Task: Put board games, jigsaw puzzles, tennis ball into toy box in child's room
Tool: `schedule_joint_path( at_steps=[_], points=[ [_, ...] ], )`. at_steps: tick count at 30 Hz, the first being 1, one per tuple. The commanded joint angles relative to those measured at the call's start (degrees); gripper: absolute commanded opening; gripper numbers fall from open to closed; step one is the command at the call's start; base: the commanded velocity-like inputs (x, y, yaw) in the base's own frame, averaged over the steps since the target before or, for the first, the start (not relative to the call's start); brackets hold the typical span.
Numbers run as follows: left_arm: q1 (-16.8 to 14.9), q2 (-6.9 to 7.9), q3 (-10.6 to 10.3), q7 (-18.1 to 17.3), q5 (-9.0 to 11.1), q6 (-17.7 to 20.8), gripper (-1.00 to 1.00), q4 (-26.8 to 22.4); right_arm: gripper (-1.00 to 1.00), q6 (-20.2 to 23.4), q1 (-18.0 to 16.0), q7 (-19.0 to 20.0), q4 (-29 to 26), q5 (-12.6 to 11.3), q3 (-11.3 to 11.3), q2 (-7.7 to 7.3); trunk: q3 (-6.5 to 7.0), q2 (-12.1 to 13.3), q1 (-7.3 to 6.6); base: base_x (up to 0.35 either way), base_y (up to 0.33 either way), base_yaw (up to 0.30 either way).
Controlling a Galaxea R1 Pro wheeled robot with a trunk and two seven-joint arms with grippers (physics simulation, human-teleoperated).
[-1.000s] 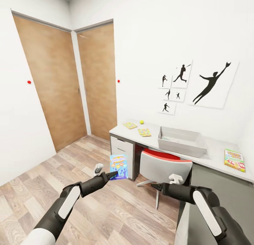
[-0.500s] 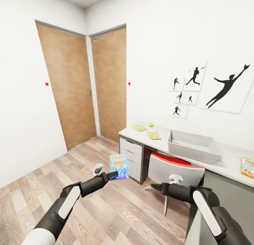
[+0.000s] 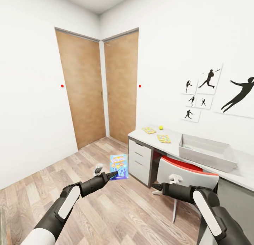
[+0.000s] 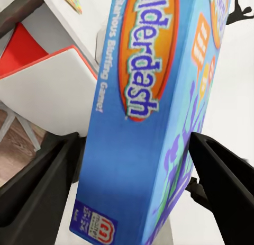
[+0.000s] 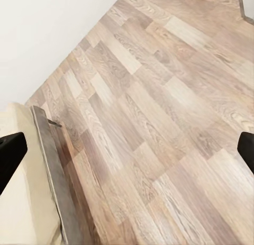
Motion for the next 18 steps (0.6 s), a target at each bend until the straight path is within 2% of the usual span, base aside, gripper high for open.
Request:
schedule_joint_path(
  at_steps=[1, 7, 18],
  points=[
    [-0.03, 0.03, -0.09, 0.09, 0.61, 0.39, -1.00, 0.01, 1.00, 0.14, -0.01, 0.38, -0.03, 0.37, 0.00, -0.03, 0.03, -0.04, 0.02, 0.000, 0.000, 0.162],
    [-0.03, 0.03, -0.07, 0.09, 0.63, 0.39, -1.00, 0.01, 1.00, 0.14, -0.01, 0.38, -0.03, 0.37, 0.01, -0.03, 0.18, -0.04, 0.02, 0.000, 0.000, 0.080],
    [-0.03, 0.03, -0.02, 0.09, 0.61, 0.39, -1.00, 0.08, 1.00, 0.14, -0.01, 0.38, -0.03, 0.37, 0.01, -0.03, 0.23, -0.04, 0.02, 0.007, 0.000, 0.016]
  ],
)
